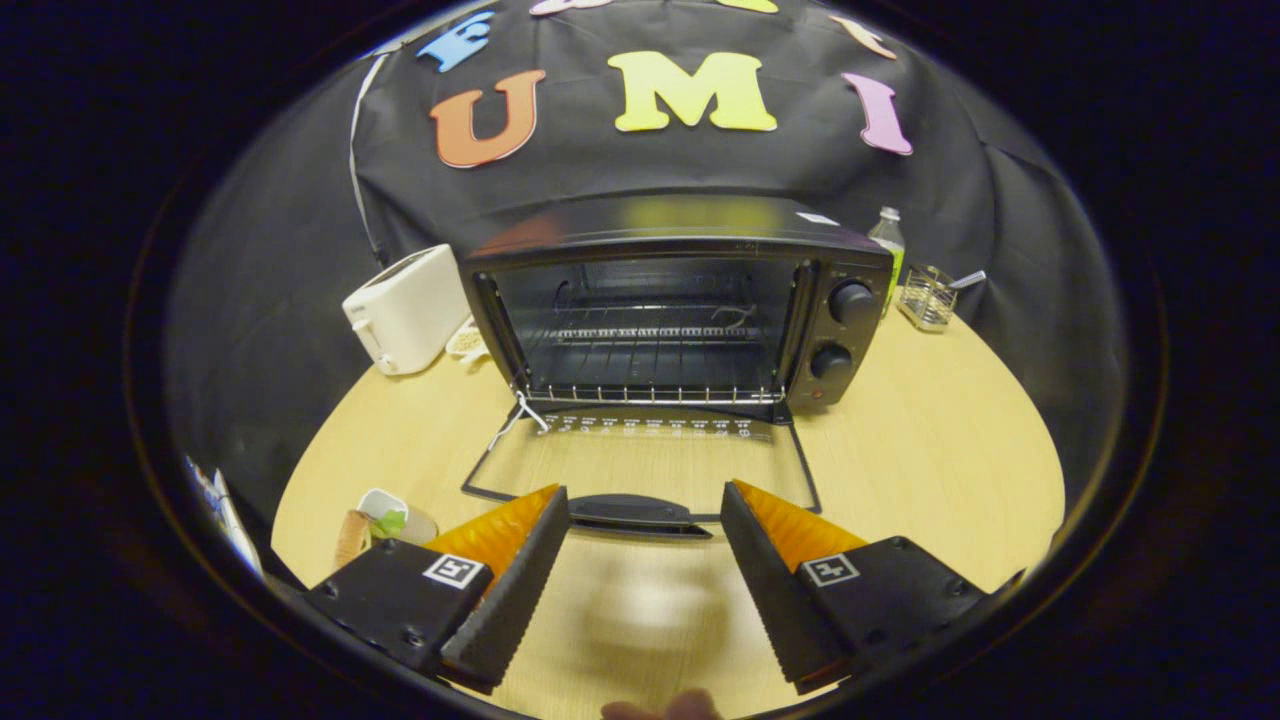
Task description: Open the toaster oven, put the food inside, and close the toaster oven door.
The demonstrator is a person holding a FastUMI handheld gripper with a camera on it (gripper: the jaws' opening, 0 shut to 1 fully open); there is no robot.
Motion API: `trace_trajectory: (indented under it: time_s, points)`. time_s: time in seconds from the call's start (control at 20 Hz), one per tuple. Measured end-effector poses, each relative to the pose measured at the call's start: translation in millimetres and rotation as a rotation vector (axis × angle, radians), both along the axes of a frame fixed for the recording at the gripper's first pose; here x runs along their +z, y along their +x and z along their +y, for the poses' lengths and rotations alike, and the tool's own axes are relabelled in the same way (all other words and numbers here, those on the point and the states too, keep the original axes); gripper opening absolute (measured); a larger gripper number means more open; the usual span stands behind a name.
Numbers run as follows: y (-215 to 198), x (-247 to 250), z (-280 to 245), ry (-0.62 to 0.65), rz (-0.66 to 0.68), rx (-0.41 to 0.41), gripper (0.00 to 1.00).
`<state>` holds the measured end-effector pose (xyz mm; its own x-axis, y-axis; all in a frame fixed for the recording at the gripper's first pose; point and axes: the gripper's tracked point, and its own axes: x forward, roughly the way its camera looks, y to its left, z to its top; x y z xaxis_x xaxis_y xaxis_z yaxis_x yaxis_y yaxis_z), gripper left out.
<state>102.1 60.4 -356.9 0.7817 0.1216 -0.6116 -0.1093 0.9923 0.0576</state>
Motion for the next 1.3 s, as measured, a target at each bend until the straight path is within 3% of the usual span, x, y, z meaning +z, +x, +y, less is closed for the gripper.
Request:
trace_trajectory:
  time_s: [0.3,0.5,0.8,1.0,1.3]
  points:
    - [-45,69,-8,0.065,-0.030,0.166,1.00]
    - [-66,94,-8,0.149,0.021,0.211,1.00]
    - [-87,77,13,0.279,0.209,0.229,1.00]
    - [-98,57,58,0.382,0.327,0.281,1.00]
    - [-105,21,132,0.588,0.546,0.297,1.00]
